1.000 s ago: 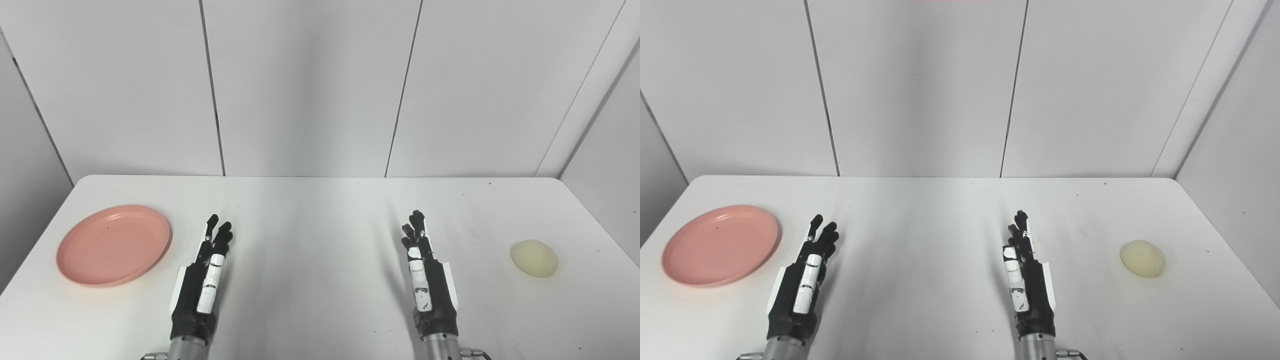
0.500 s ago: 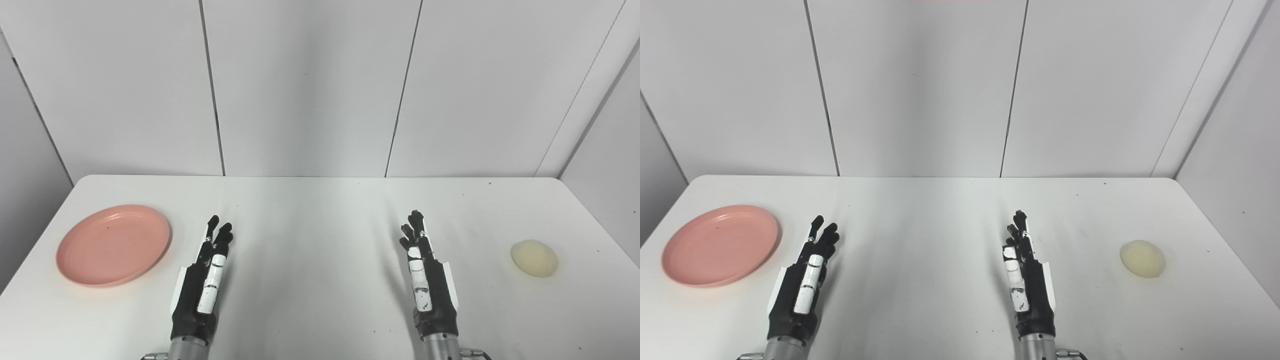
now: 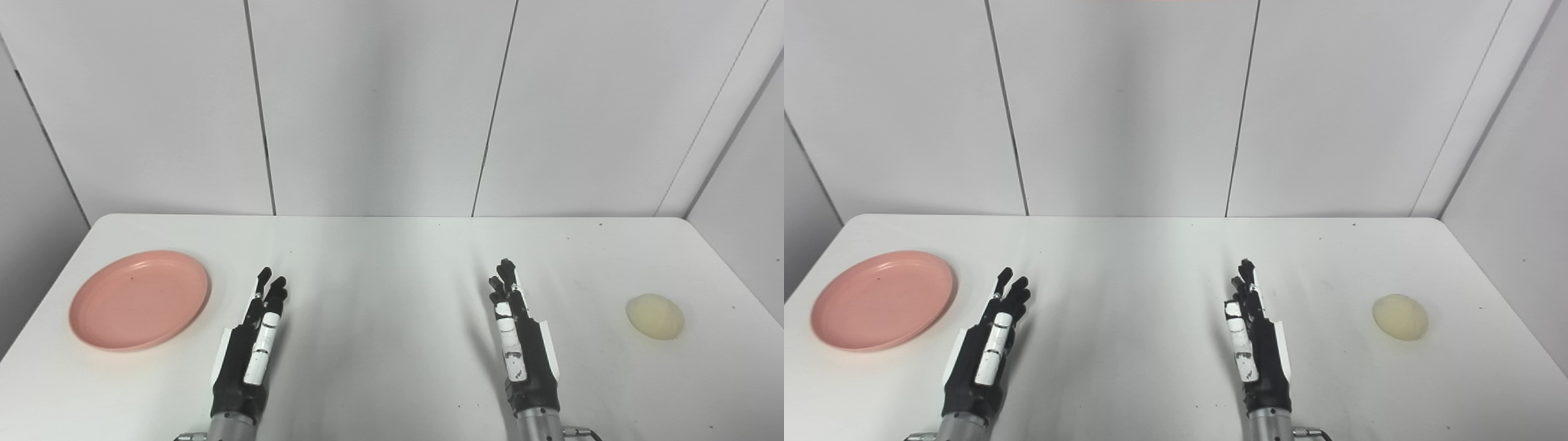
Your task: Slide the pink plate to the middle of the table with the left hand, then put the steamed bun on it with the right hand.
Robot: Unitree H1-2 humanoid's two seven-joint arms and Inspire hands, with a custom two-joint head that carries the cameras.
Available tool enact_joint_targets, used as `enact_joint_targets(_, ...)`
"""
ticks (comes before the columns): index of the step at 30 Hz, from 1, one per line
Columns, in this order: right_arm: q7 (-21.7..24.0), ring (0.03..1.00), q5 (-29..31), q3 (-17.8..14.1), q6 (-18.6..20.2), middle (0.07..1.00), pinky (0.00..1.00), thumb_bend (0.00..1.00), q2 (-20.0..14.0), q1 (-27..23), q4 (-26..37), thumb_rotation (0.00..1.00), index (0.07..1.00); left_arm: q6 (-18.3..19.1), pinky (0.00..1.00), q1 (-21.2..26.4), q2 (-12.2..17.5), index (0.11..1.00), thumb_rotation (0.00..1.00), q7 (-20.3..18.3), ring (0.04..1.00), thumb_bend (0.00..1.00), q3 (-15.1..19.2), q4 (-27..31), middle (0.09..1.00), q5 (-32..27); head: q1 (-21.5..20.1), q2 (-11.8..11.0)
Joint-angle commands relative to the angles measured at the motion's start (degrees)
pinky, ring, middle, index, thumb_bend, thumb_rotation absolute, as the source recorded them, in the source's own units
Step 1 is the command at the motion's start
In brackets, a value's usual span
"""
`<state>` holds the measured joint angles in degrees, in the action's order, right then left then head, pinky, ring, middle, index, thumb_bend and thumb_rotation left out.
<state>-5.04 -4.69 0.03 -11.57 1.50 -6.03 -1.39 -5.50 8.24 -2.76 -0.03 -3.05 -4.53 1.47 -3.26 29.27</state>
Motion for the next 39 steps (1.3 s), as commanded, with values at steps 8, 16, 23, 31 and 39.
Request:
enact_joint_targets(8,2.7,0.984,4.3,-1.5,-1.3,0.999,1.00,0.74,-3.0,2.1,-4.2,1.00,0.999,-4.4,0.96,1.0,-2.4,0.988,0.90,2.1,0.957,0.52,-1.7,-3.1,0.966,3.0,6.9,-3.0)
enact_joint_targets(16,4.0,0.980,7.0,-2.1,-4.8,0.989,1.00,0.70,-4.7,1.8,-7.7,1.00,0.991,-6.3,0.95,1.4,-4.0,1.000,0.94,3.3,0.954,0.48,-2.3,-5.6,0.978,4.6,10.1,-5.3)
enact_joint_targets(23,4.4,0.982,8.0,-2.4,-5.7,0.986,1.00,0.70,-5.2,1.7,-8.9,1.00,0.987,-7.1,0.97,1.7,-4.9,0.996,0.93,3.6,0.954,0.47,-2.2,-7.2,0.973,4.5,11.4,-6.3)
enact_joint_targets(31,6.2,0.988,10.5,-2.9,-7.1,0.986,1.00,0.69,-6.1,1.2,-11.0,1.00,0.987,-8.3,0.96,2.5,-5.5,0.980,0.93,4.9,0.946,0.47,-2.6,-9.8,0.957,5.9,15.4,-8.8)
enact_joint_targets(39,6.3,0.990,10.6,-3.2,-7.7,0.983,1.00,0.66,-6.7,0.5,-13.0,1.00,1.000,-12.2,0.95,3.8,-6.1,0.976,0.90,5.3,0.945,0.49,-2.2,-14.6,0.958,5.0,15.8,-10.1)
